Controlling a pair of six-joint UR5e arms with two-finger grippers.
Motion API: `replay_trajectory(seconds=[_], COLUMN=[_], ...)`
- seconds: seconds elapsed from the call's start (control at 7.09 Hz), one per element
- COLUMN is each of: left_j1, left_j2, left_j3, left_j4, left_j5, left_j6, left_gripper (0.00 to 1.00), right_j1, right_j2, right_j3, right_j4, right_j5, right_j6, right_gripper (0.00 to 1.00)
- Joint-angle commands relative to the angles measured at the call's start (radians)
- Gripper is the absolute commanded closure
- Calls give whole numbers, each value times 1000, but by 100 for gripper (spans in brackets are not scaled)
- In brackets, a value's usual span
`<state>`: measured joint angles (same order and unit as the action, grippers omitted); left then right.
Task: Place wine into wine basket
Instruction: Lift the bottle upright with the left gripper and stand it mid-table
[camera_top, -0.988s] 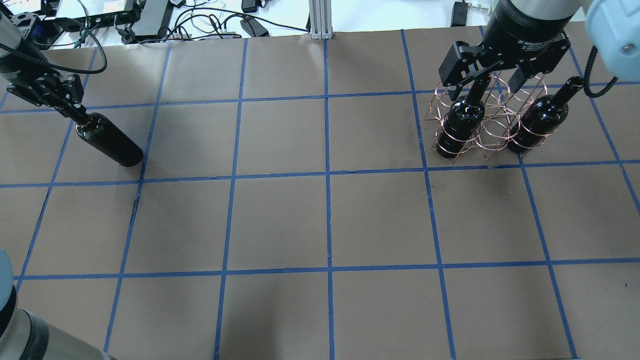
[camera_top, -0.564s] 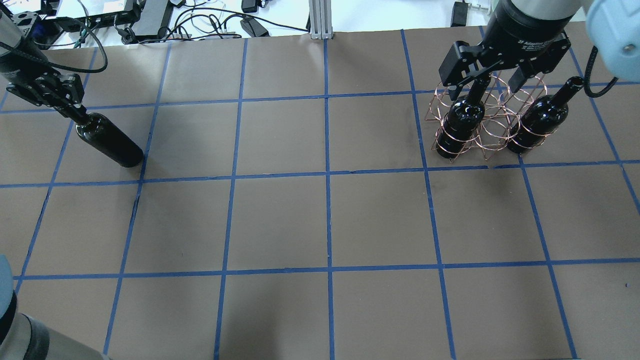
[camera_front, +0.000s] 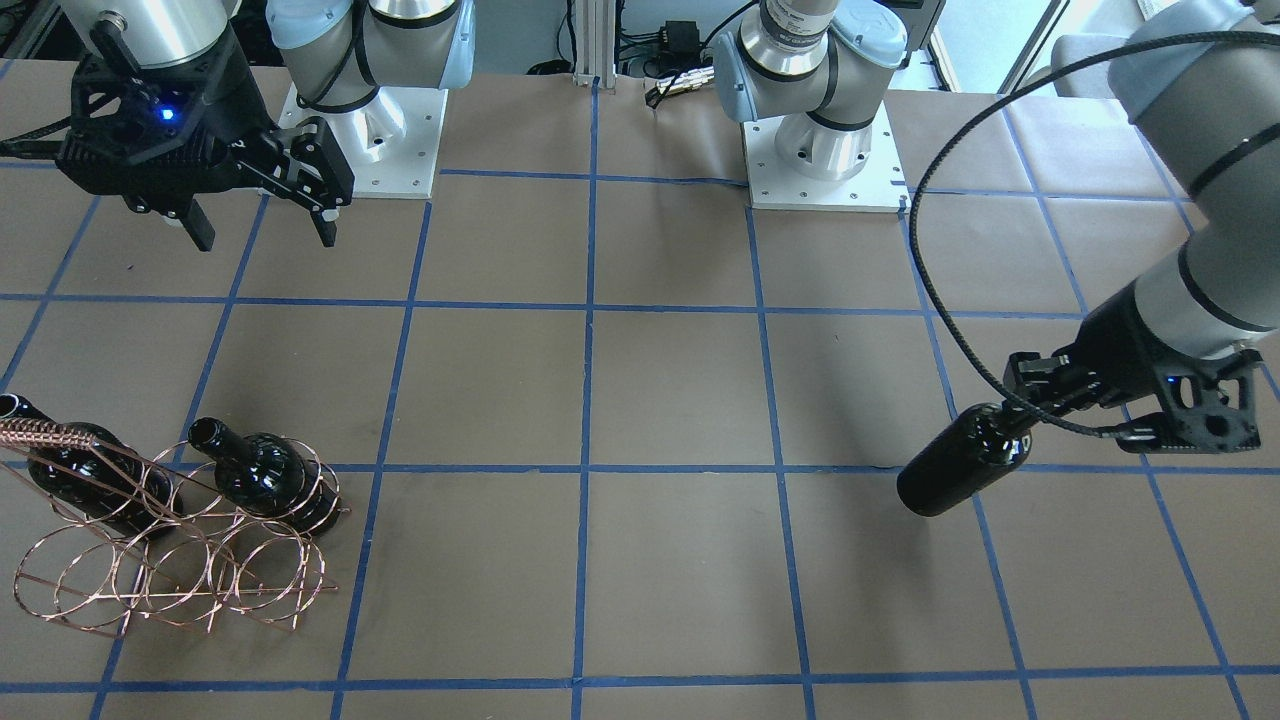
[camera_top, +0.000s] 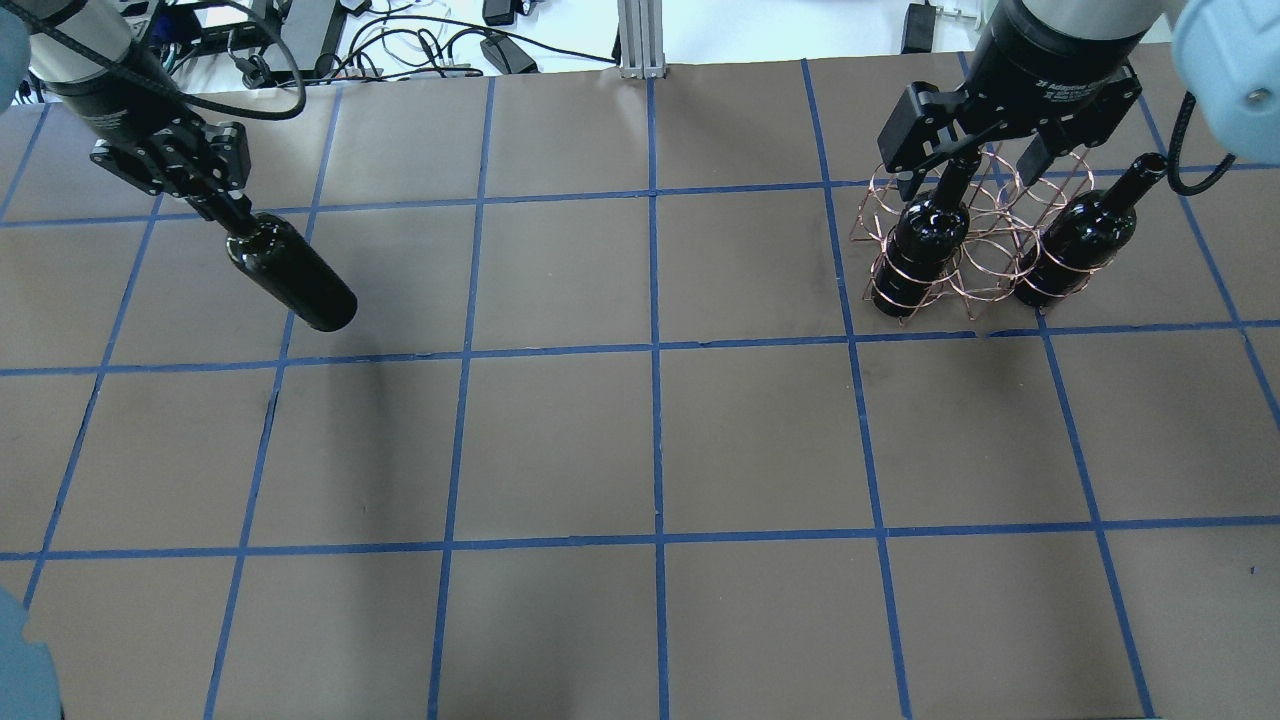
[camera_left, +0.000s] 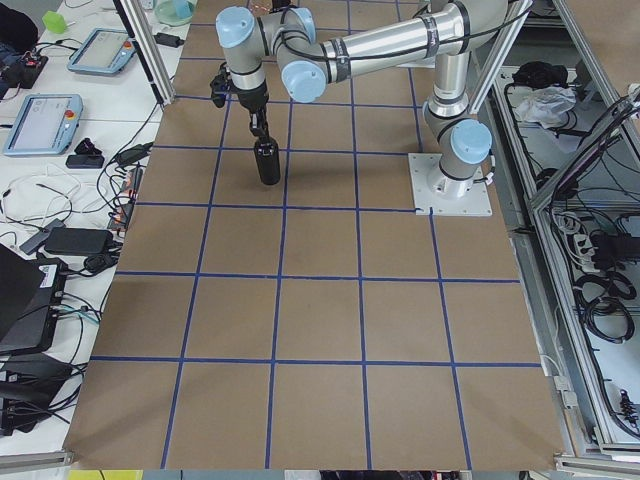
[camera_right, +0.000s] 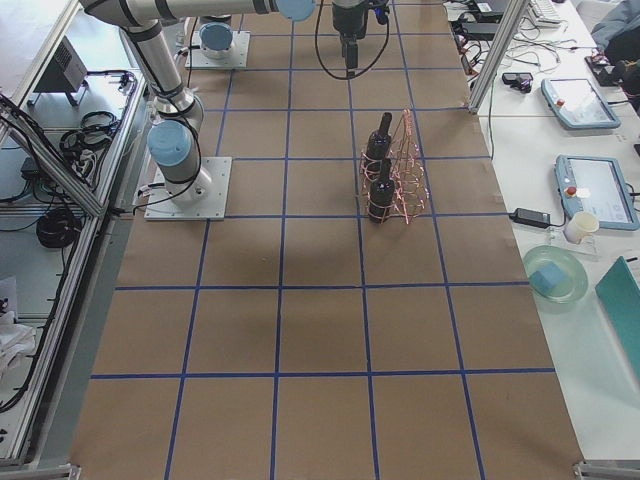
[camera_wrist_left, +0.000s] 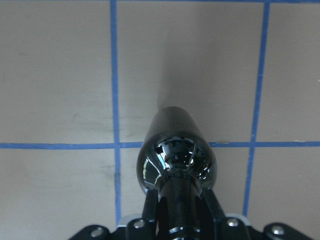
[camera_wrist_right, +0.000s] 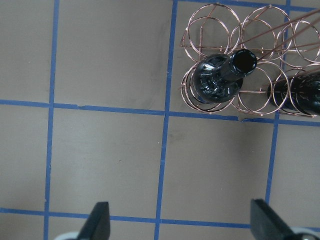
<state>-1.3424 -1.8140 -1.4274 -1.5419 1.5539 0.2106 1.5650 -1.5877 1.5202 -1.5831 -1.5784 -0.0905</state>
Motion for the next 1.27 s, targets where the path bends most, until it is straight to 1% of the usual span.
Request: replay_trajectory(seconds=[0.0,0.14,0.28,0.71,0.99,1.13], left_j1=[-175,-267,-337,-512,-579,-596], left_j2=[60,90,116,139,133,130], left_j3=[-71,-120,-154,-205,-240,-251], left_j4=[-12,-6,2,14,100,108], left_j5=[-17,-17,-20,-21,-21,-21], left_j6=[-136,-199,-220,-269,-354,-365], left_gripper=[100,100,100,100,100,100], right_j1=[0,0,0,-2,-6,-6], right_j2=[0,0,0,0,0,0], right_j3=[0,0,0,0,0,0], right_j4=[0,0,0,0,2,2], right_j5=[0,0,0,0,0,0], right_j6=[0,0,-2,-3,-6,-6], right_gripper=[1,1,1,1,1,1])
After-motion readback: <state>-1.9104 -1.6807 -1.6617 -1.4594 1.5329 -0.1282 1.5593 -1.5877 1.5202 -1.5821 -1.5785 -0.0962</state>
